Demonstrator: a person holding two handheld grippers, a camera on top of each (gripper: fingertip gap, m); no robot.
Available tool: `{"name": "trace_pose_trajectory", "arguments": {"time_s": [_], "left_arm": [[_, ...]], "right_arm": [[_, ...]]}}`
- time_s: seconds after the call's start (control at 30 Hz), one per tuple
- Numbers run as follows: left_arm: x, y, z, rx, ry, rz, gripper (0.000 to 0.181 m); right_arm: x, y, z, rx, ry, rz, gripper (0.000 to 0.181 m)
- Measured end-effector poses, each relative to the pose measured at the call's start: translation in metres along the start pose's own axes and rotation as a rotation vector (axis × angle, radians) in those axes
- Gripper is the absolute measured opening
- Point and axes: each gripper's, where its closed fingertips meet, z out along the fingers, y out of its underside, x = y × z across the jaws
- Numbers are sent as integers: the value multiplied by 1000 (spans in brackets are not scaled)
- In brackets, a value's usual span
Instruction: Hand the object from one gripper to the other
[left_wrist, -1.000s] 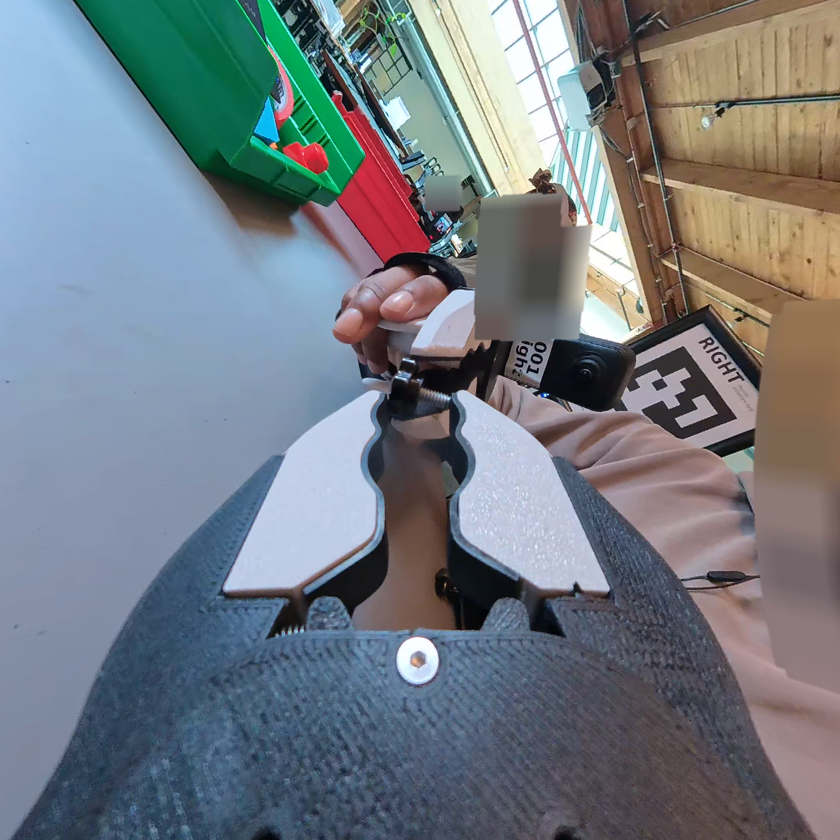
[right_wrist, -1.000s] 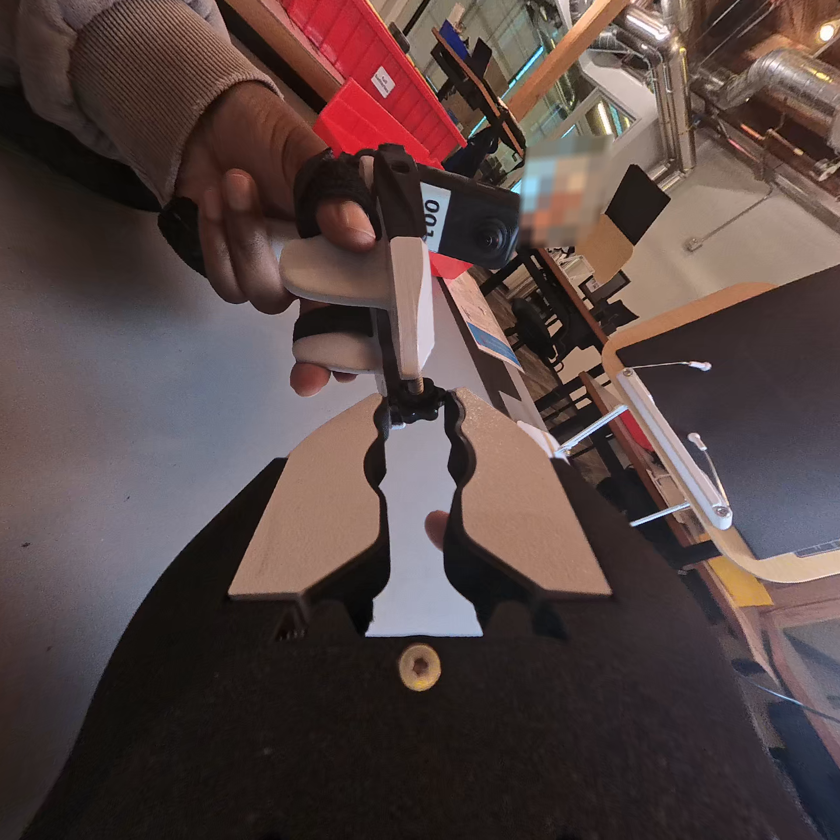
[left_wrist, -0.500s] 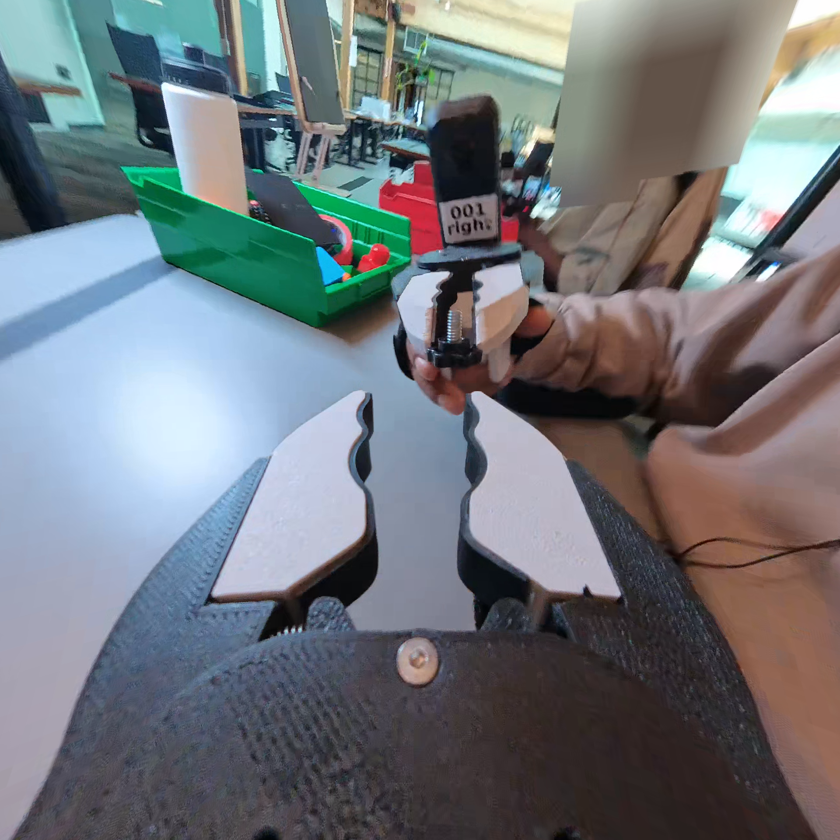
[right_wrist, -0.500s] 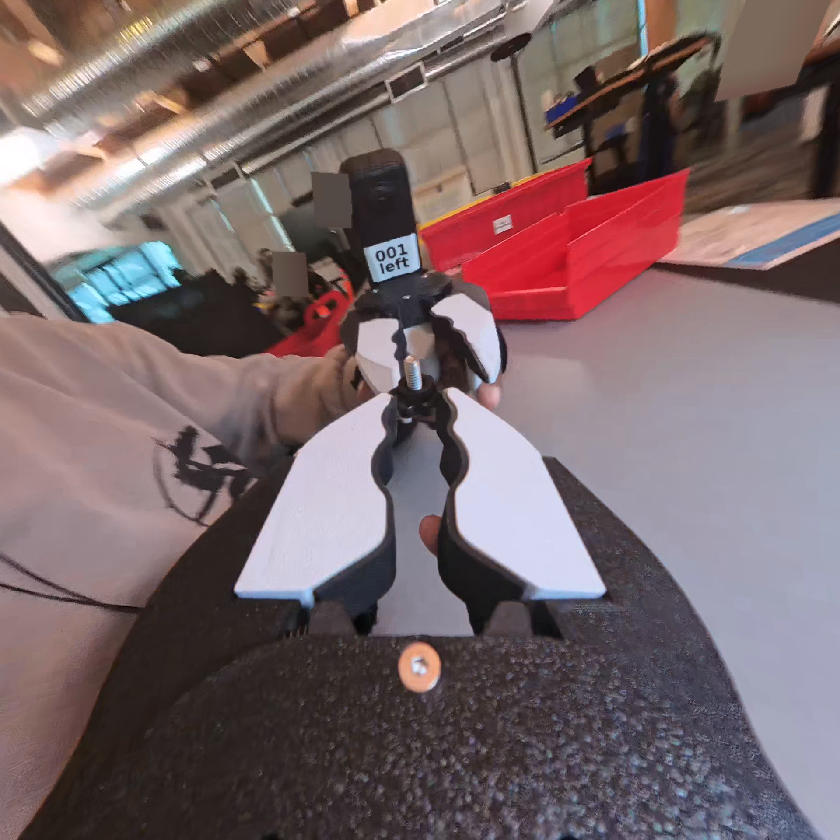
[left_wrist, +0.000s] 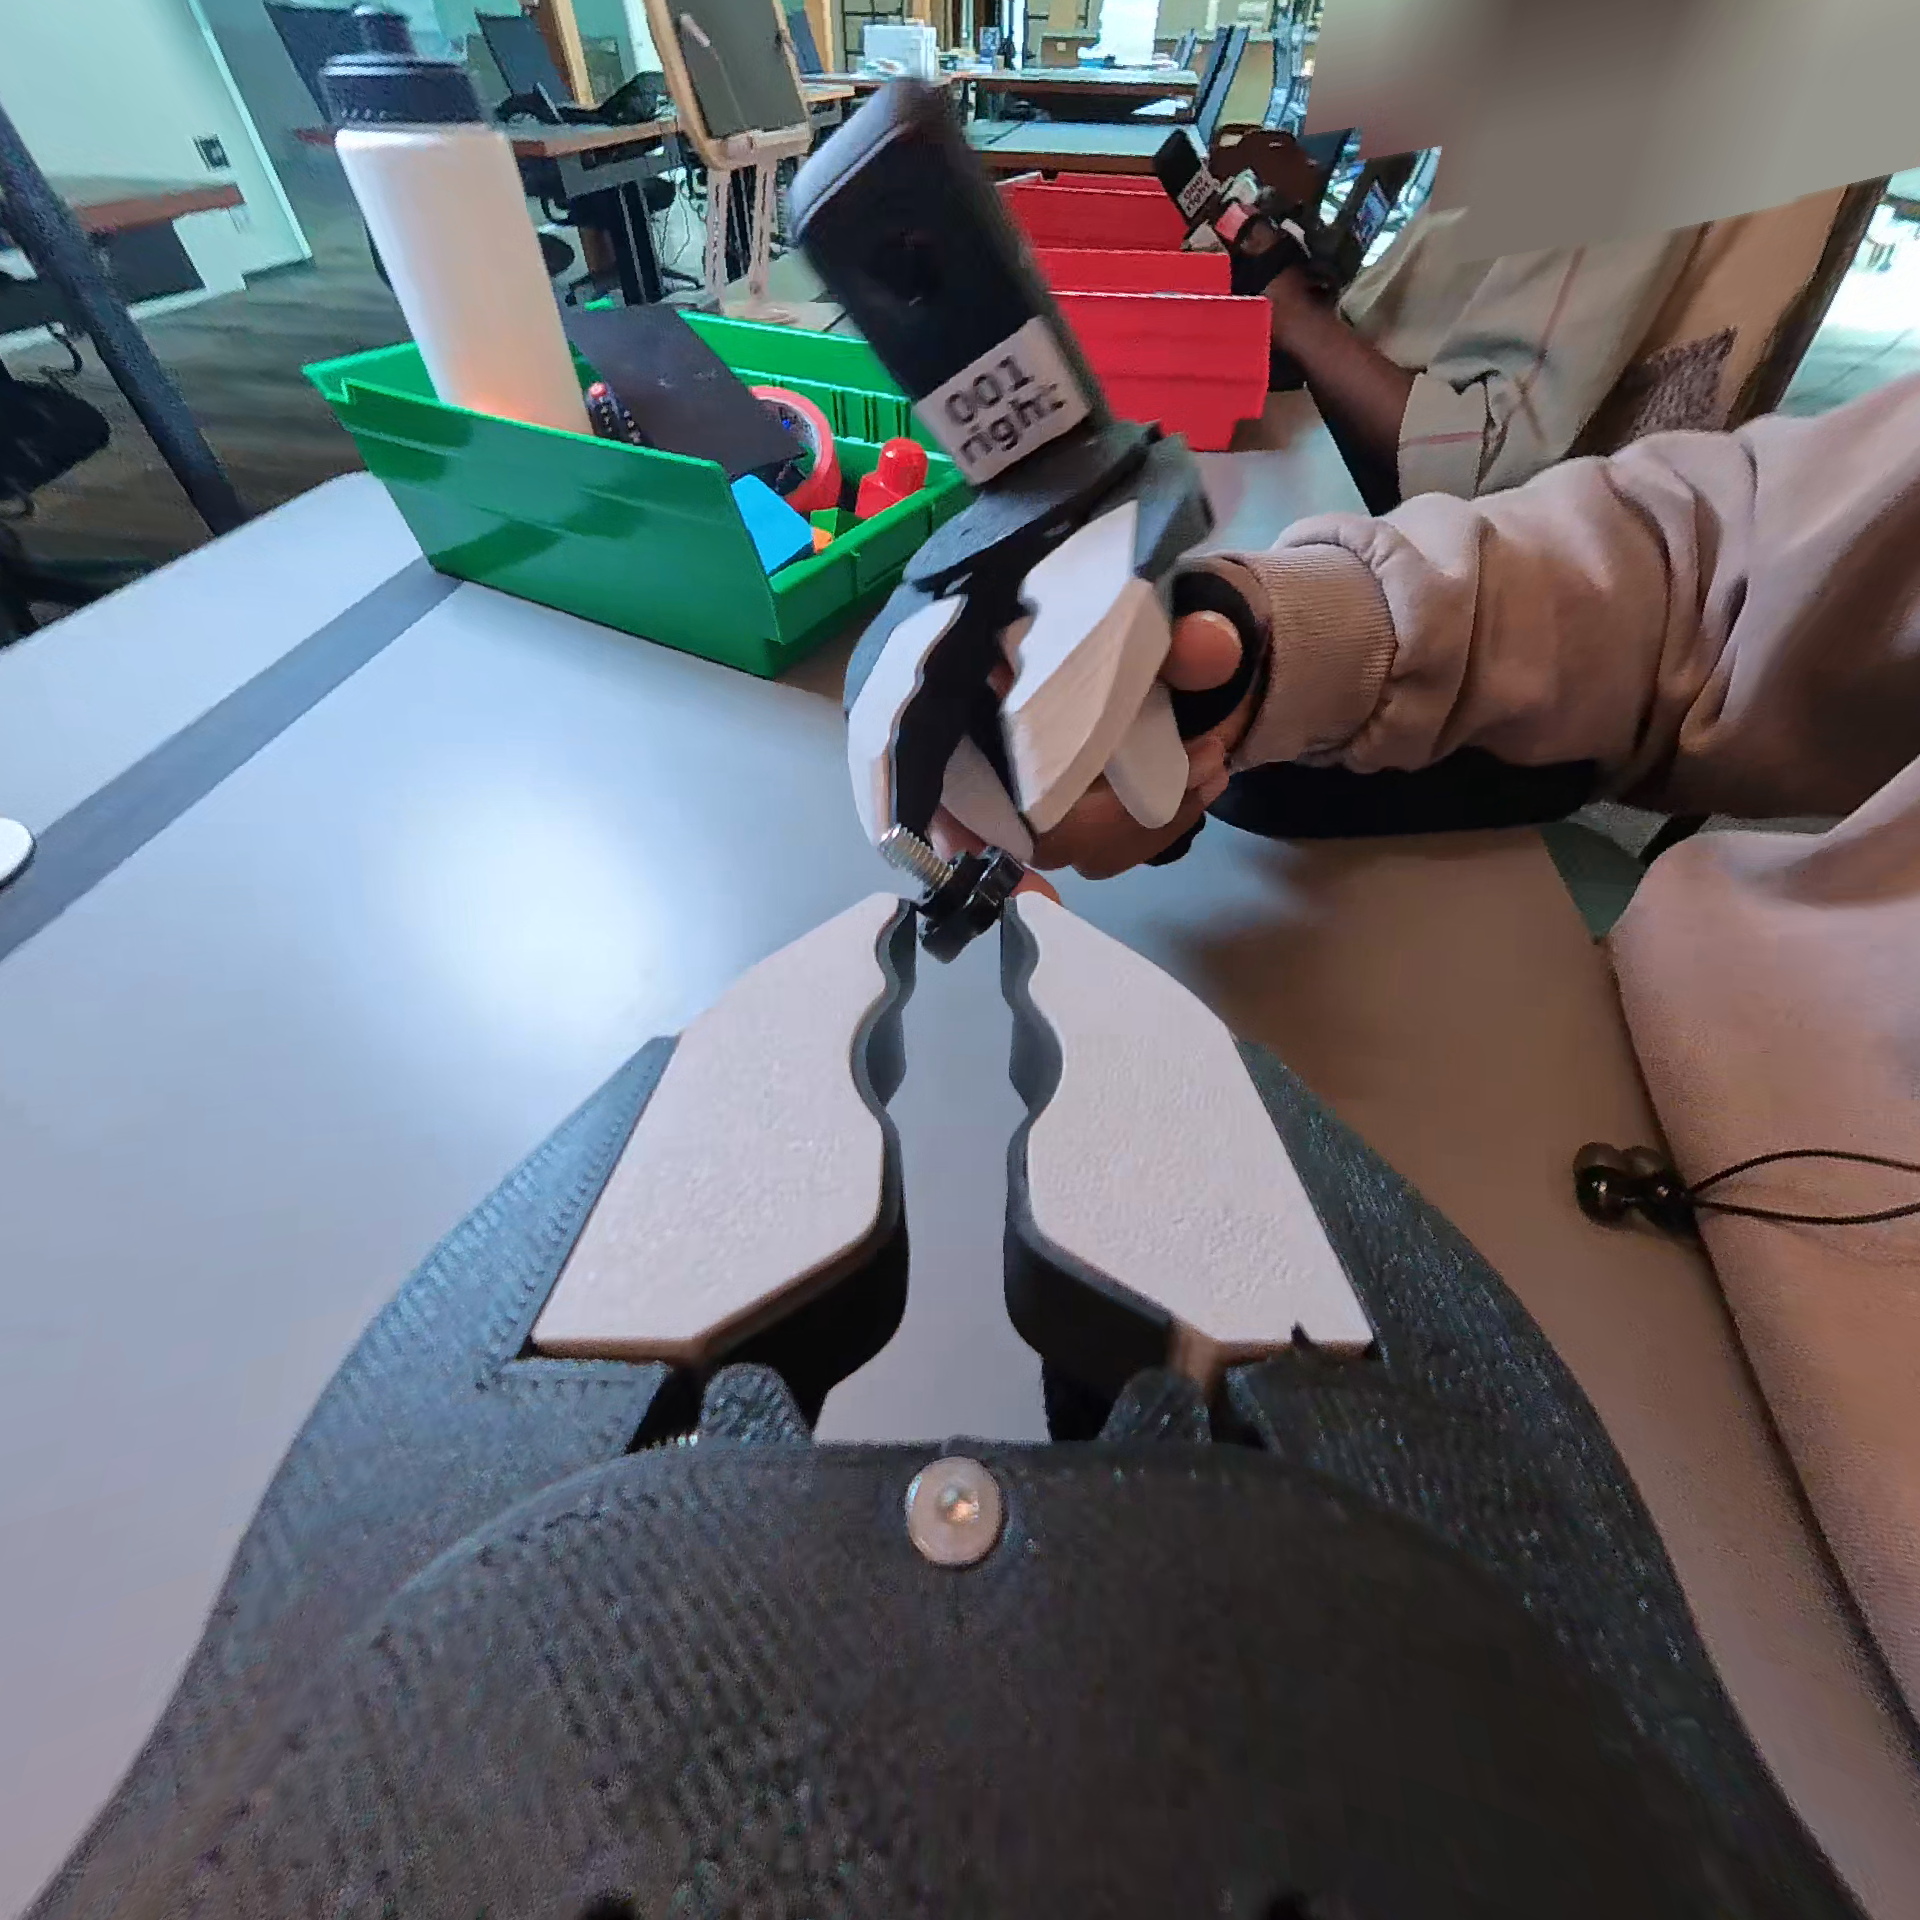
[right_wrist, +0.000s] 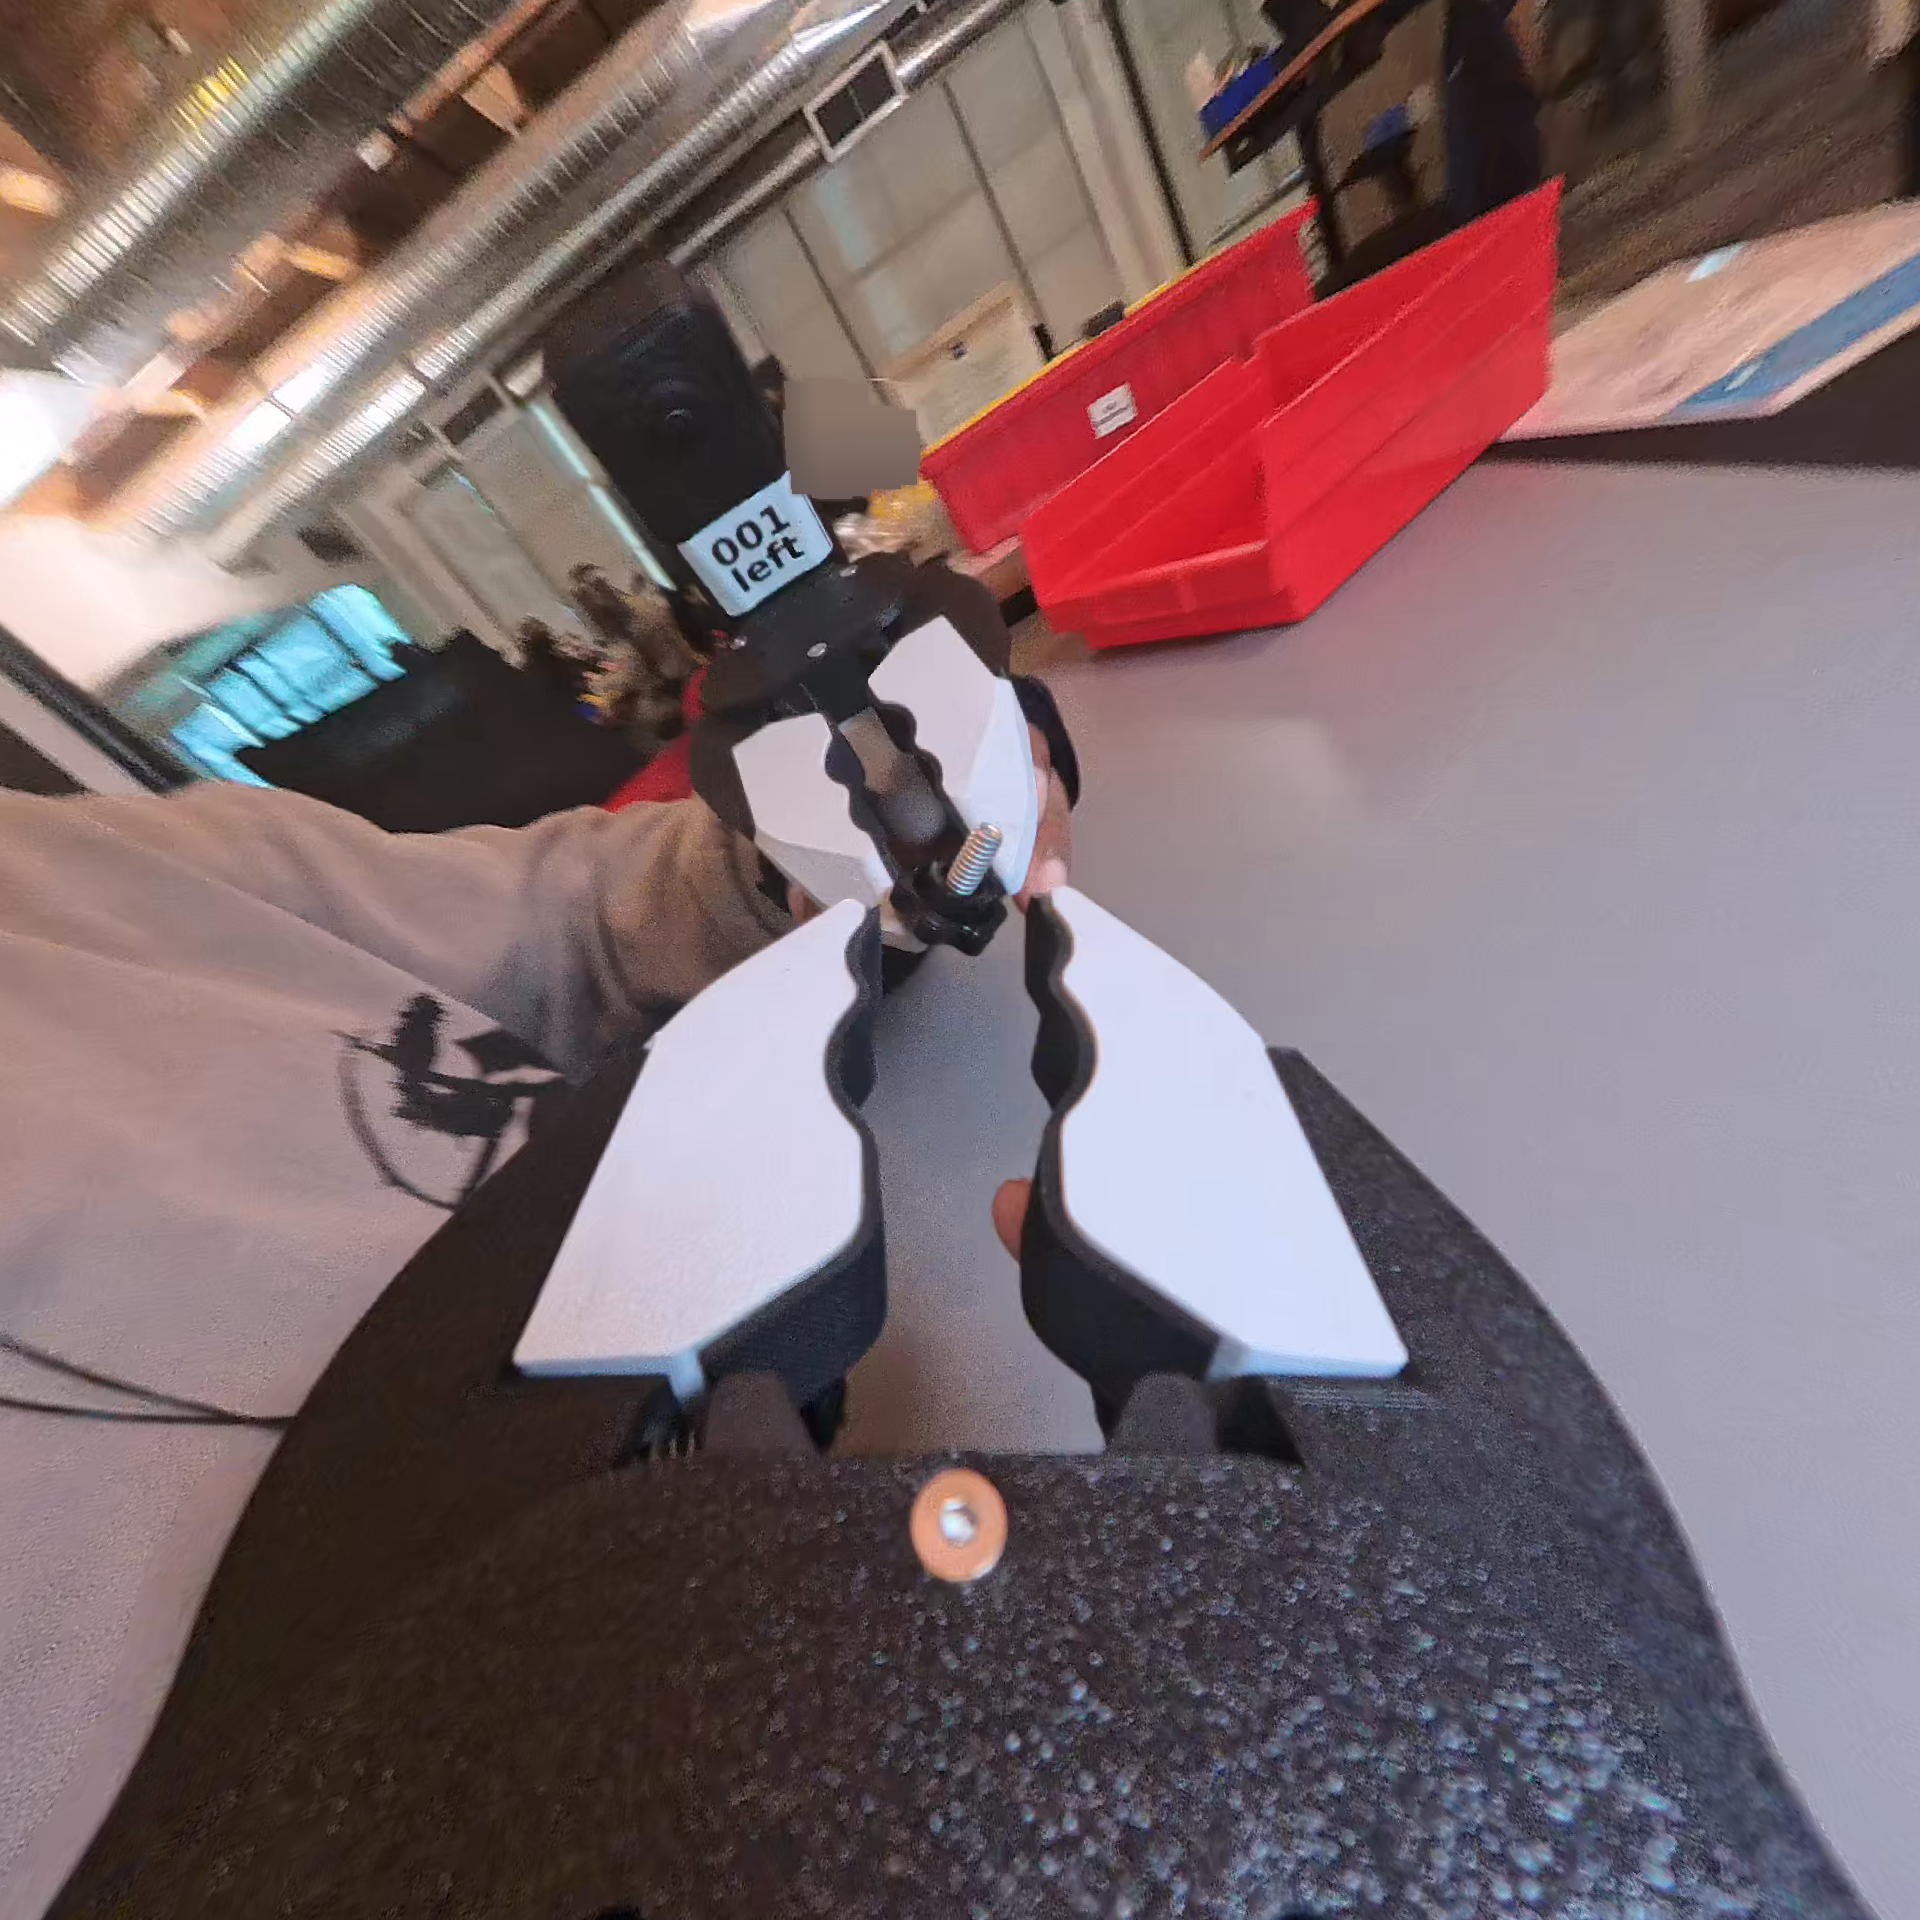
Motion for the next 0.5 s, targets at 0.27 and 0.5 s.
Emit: {"name": "trace_pose_trajectory", "arguments": {"time_s": [0.27, 0.5], "left_arm": [[9, 28, 5, -175, 18, 240, 15], [21, 31, 8, -199, 47, 322, 15]], "right_arm": [[2, 6, 0, -76, 97, -214, 29], [-1, 30, 7, -182, 12, -105, 7]]}}
